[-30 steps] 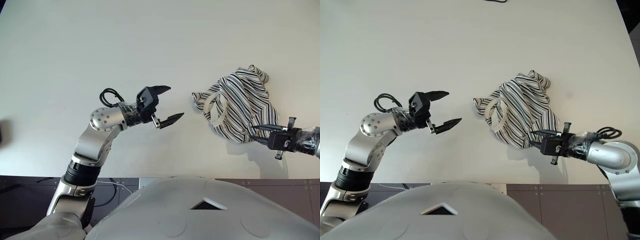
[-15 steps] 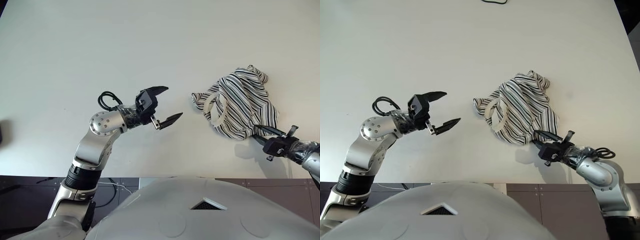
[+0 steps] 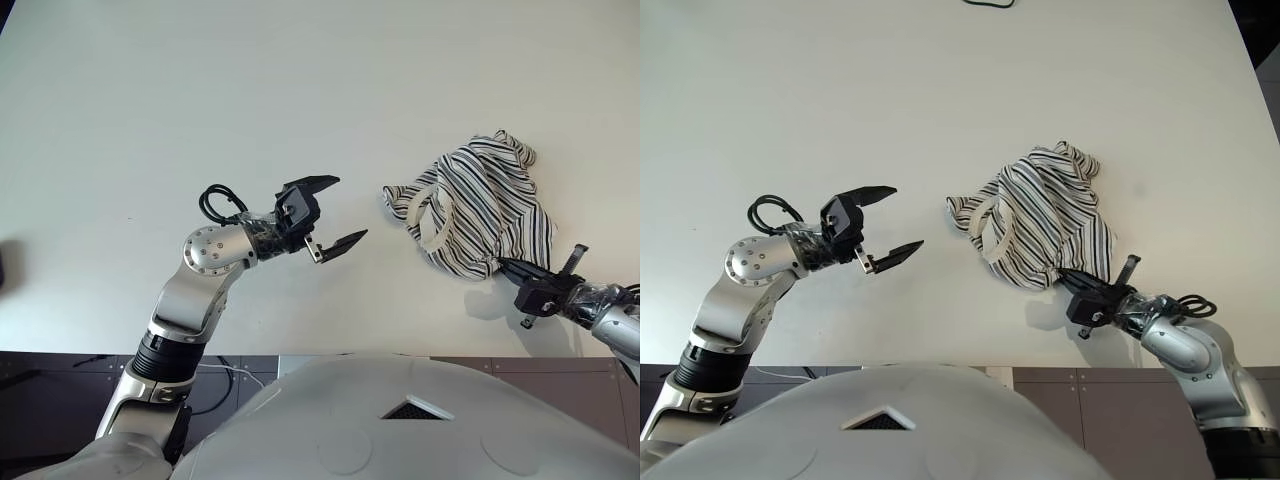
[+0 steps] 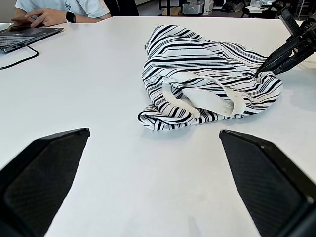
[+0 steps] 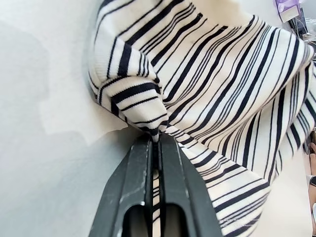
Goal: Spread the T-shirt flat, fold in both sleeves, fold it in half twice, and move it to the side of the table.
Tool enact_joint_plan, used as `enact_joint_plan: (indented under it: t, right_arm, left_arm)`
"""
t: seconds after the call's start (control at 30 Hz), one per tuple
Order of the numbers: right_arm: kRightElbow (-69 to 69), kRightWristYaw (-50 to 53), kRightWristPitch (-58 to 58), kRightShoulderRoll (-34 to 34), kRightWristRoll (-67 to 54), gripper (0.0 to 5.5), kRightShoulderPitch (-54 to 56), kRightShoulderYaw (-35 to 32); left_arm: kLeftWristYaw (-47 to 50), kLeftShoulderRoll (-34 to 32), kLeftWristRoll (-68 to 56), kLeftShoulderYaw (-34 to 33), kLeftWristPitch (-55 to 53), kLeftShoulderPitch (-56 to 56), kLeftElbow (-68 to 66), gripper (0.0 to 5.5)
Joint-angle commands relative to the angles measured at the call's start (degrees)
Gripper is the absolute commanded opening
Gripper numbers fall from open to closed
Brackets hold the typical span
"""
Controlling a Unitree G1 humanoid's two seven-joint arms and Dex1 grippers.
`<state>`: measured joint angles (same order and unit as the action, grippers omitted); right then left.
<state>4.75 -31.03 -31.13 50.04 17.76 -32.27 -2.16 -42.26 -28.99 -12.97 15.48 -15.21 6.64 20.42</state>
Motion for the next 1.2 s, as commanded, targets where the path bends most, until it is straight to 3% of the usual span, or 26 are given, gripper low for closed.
enact_joint_plan:
  t: [0.03, 0.17, 0.27, 0.4, 0.5, 0.57, 0.67, 0.87, 1.0, 1.07, 1.2]
  right_arm:
    - [3.0, -3.6, 4.8, -0.5, -3.7, 0.14, 0.0, 1.2]
    - [19.7, -15.2, 16.3, 5.8, -22.3, 0.14, -0.6, -2.3]
    - [27.3, -24.8, 24.5, 11.9, -34.5, 0.14, -3.3, -11.1]
    - [12.0, -37.6, 18.2, 18.7, -27.6, 0.14, -8.9, -18.7]
    - [-6.7, -36.5, 10.3, 21.6, -18.3, 0.14, -4.6, -15.7]
    - [-10.6, -34.4, 8.2, 20.3, -15.8, 0.14, -0.3, -13.2]
    - [-7.1, -34.2, 9.7, 17.1, -17.3, 0.14, 4.8, -8.8]
    - [-4.2, -33.1, 11.5, 14.9, -17.0, 0.14, 7.7, -5.2]
    - [-3.2, -32.4, 12.4, 14.0, -16.7, 0.11, 8.4, -4.0]
    - [-2.1, -32.3, 13.1, 13.8, -17.0, 0.1, 8.6, -3.4]
    - [-0.7, -32.2, 14.0, 13.5, -17.0, 0.1, 8.4, -2.9]
  left_arm:
    - [-0.2, 0.1, 0.6, 0.2, 0.1, -0.7, -0.7, 4.88]
    - [0.7, 0.2, 0.9, -0.4, 0.4, -0.1, -0.7, 4.88]
    - [1.4, 0.3, 1.5, -0.9, 1.1, 0.2, -1.0, 4.88]
    - [2.3, -0.2, 2.6, -1.5, 2.2, 0.7, -0.6, 4.88]
    - [0.4, -1.5, 6.2, 1.0, 5.4, -2.5, -1.5, 4.88]
    - [-1.9, -2.3, 11.9, 5.8, 10.5, -6.1, -3.8, 4.88]
    - [-5.3, -0.1, 15.2, 12.8, 13.3, -9.4, -4.5, 4.88]
    - [-8.4, 4.5, 1.4, 13.8, -8.9, -11.5, 4.4, 4.88]
    - [-8.5, 4.1, 8.1, 22.4, -11.7, -14.3, 1.7, 4.79]
    - [-7.3, 5.6, 11.4, 26.1, -11.1, -15.3, 0.1, 4.48]
    - [-4.5, 9.3, 15.8, 31.2, -10.7, -15.7, -1.3, 4.48]
